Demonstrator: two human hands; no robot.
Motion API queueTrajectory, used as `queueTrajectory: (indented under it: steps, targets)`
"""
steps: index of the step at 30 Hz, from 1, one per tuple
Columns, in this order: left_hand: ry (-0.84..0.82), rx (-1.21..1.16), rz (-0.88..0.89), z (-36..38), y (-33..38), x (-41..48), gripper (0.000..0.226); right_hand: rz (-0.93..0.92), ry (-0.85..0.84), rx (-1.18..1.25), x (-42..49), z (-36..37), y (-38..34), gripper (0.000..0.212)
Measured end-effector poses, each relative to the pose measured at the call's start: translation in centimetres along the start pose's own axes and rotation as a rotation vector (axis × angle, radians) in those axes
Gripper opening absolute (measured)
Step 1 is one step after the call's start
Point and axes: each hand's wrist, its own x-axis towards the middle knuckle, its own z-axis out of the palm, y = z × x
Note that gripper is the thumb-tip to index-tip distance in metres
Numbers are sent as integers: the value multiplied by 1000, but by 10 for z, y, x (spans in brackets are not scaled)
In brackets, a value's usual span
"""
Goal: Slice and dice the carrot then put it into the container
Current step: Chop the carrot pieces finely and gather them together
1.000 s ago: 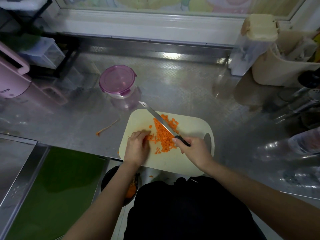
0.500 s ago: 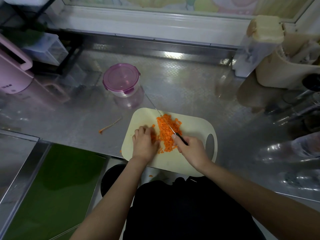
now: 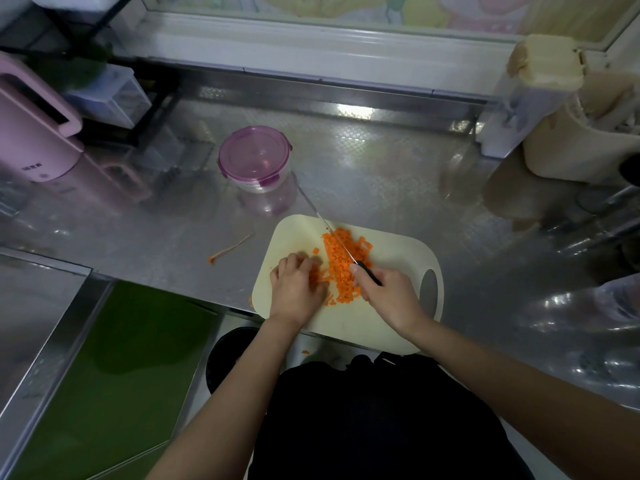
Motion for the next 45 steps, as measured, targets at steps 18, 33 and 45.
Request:
queueTrajectory:
  steps: [18,33,45]
  targets:
    - [68,-63,-14,-2,-11,-7,34,65,-154,-36,-5,28,-11,53]
    - [123,-43,45,3,-12,-11,24,50,-205,-298,3,46,-9,49]
    - [35,-306,-36,-4,-19,-14,58,162,-199,19,3,26,4,51]
